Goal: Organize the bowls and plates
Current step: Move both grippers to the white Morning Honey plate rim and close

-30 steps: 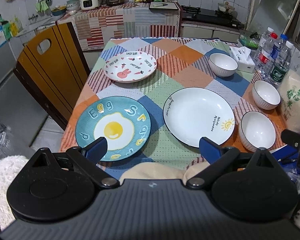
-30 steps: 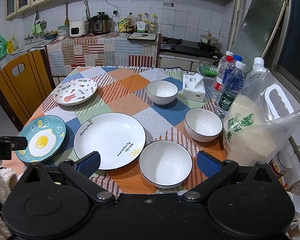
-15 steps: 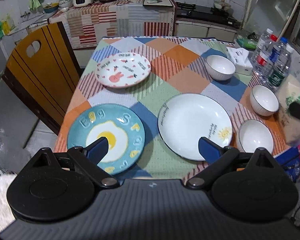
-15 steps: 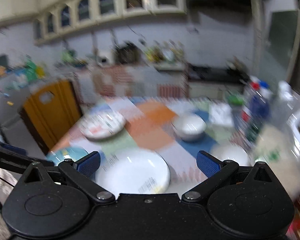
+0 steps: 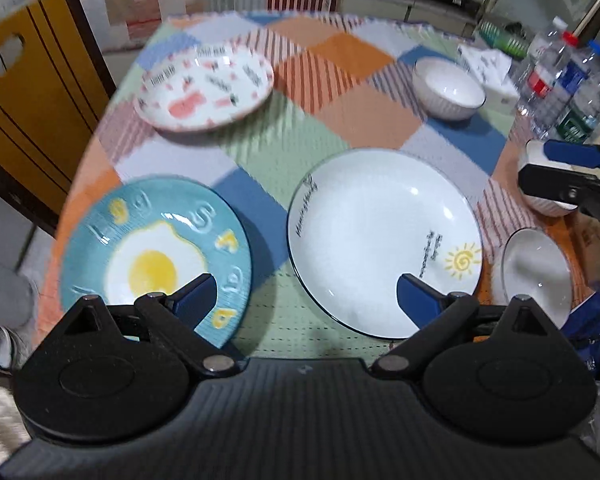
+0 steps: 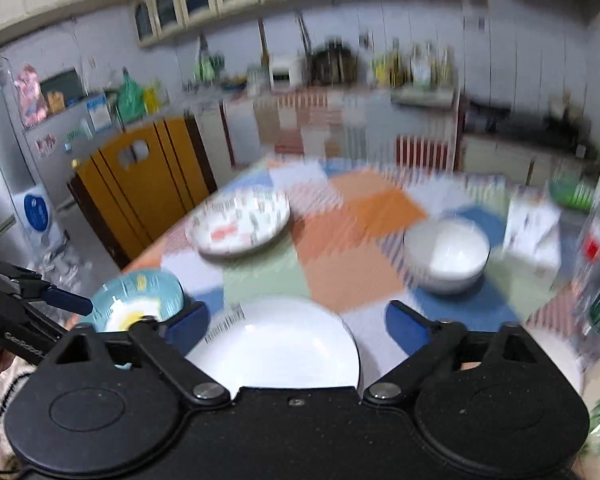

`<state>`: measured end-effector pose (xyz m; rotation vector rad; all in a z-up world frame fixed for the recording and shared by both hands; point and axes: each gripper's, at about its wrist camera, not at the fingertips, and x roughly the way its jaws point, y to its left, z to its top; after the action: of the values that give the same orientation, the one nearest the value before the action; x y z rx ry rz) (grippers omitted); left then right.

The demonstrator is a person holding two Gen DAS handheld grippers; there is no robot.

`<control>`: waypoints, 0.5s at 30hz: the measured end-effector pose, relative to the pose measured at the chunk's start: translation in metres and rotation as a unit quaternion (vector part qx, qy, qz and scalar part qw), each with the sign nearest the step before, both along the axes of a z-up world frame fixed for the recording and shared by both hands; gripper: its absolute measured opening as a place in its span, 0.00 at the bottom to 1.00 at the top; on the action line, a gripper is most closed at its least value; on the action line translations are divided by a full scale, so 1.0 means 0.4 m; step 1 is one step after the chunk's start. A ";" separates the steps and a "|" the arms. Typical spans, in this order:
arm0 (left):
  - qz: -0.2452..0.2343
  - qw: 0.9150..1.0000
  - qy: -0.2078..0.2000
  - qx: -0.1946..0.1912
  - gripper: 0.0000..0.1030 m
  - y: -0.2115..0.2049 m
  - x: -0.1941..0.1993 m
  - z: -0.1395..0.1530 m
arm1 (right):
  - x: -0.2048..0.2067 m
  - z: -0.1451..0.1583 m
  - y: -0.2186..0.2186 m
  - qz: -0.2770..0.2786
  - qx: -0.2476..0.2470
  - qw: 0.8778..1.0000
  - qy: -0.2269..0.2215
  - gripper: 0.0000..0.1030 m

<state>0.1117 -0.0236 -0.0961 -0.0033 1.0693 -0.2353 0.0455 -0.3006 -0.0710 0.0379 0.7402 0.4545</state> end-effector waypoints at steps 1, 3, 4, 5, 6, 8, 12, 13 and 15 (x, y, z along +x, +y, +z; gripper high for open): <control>-0.003 1.000 0.012 -0.011 0.95 -0.003 0.009 -0.017 | 0.022 -0.024 -0.006 0.006 0.004 1.000 0.019 0.89; -0.015 0.999 0.026 -0.027 0.95 -0.011 0.018 -0.043 | 0.046 -0.063 -0.016 0.011 0.017 0.998 0.052 0.87; -0.020 0.999 0.026 -0.023 0.95 -0.020 0.021 -0.054 | 0.058 -0.084 -0.021 0.011 0.023 0.997 0.069 0.85; -0.024 0.999 0.025 -0.017 0.95 -0.029 0.023 -0.064 | 0.070 -0.103 -0.025 0.010 0.026 0.996 0.086 0.83; -0.026 0.999 0.027 -0.012 0.95 -0.034 0.027 -0.073 | 0.083 -0.125 -0.035 0.006 0.028 0.994 0.102 0.80; -0.022 0.999 0.040 -0.011 0.95 -0.038 0.039 -0.100 | 0.106 -0.166 -0.048 -0.001 0.032 0.991 0.131 0.76; -0.002 0.998 0.064 -0.018 0.93 -0.025 0.059 -0.150 | 0.136 -0.232 -0.063 -0.011 0.047 0.984 0.172 0.69; -0.001 0.998 0.066 -0.017 0.91 -0.023 0.062 -0.160 | 0.143 -0.244 -0.064 -0.011 0.050 0.983 0.179 0.69; -0.003 0.997 0.072 -0.015 0.86 -0.021 0.070 -0.179 | 0.151 -0.262 -0.061 -0.009 0.052 0.981 0.188 0.69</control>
<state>0.1396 -0.0319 -0.1677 -0.0453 1.2084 -0.2595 0.1059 -0.3249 -0.1758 0.2340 1.0862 0.4745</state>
